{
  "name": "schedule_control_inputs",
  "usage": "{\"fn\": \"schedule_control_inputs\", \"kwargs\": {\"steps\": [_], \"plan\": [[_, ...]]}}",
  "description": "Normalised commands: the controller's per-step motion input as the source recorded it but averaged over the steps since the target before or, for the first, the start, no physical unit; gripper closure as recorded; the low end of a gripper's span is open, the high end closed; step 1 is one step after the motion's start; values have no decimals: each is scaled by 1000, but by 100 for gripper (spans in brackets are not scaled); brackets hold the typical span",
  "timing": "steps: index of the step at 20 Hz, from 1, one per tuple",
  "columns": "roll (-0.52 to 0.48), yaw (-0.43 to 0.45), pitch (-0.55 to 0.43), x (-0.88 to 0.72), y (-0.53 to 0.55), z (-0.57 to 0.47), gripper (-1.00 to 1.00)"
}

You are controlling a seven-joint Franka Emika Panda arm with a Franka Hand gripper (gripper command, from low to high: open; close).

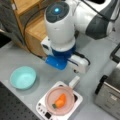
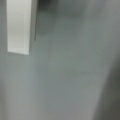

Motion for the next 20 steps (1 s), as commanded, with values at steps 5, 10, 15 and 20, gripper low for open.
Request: {"fn": "schedule_control_inputs", "kwargs": {"steps": [5,10,15,20], "plan": [[-34,61,-267,-335,-125,-68,-100],[-55,66,-284,-522,-176,-6,-100],[-17,69,-269,-520,-113,14,-100],[12,76,-239,-425,-106,-29,-100]]}}
